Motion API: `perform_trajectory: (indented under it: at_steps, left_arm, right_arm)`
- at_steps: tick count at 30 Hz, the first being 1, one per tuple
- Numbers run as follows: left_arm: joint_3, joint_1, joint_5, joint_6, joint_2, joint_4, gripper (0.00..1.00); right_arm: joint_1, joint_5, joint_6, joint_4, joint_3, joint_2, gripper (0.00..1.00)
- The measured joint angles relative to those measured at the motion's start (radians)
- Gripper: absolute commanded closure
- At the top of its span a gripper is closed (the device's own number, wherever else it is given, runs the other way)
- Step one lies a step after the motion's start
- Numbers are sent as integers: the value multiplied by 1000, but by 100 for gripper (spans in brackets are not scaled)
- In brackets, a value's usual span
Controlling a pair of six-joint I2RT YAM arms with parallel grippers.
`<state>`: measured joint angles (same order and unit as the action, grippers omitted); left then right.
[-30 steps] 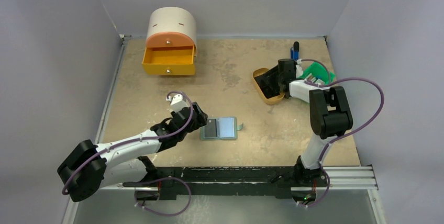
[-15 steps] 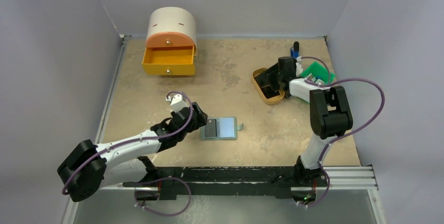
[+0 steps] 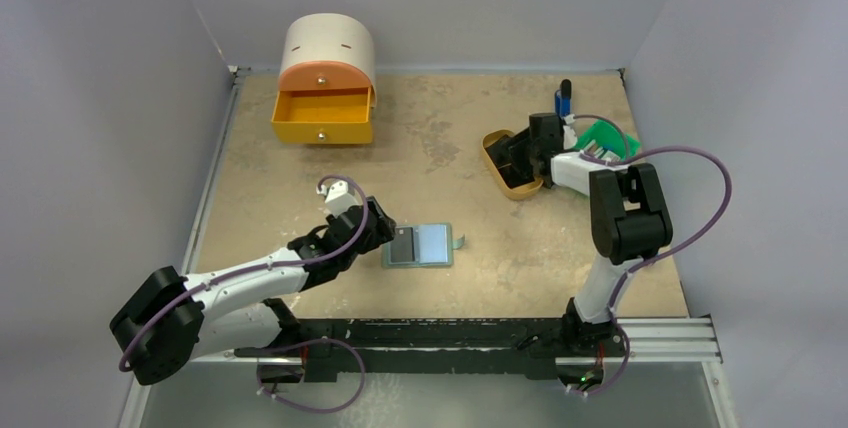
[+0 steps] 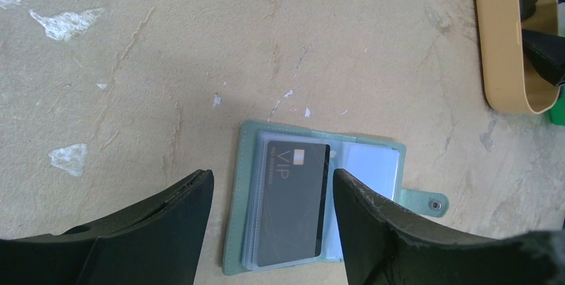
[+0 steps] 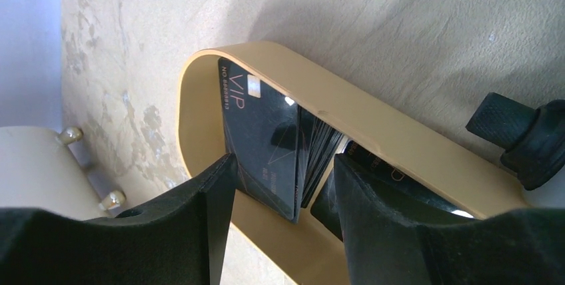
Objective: Put the credit cards into the card holder
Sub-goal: Pick up the credit card from the storage box.
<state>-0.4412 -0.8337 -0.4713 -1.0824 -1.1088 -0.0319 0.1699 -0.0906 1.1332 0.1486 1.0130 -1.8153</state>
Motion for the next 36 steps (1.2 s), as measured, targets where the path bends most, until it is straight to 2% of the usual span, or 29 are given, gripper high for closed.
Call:
perform_trajectory:
  at_steps: [6, 12, 20, 22, 25, 28, 31, 36]
  left_arm:
    - [0, 0, 0, 0, 0, -17, 35]
    - [0, 0, 0, 0, 0, -18, 35]
    - [0, 0, 0, -7, 0, -18, 35]
    - [0, 0, 1, -8, 0, -18, 36]
    - [0, 0, 4, -8, -5, -18, 36]
    - [0, 0, 8, -10, -8, -18, 36]
    - [0, 0, 12, -11, -13, -17, 36]
    - [0, 0, 14, -17, -14, -17, 37]
  right_arm:
    - [0, 1, 16, -2, 5, -18, 49]
    - [0, 4, 18, -14, 5, -18, 60]
    - [0, 5, 20, 3, -21, -10, 67]
    - [0, 5, 20, 11, -38, 3, 63]
    - [0, 5, 20, 14, -55, 15, 49]
    - [0, 7, 19, 19, -55, 22, 41]
    - [0, 8, 15, 8, -40, 22, 42]
    - [0, 9, 6, -28, -9, 5, 50]
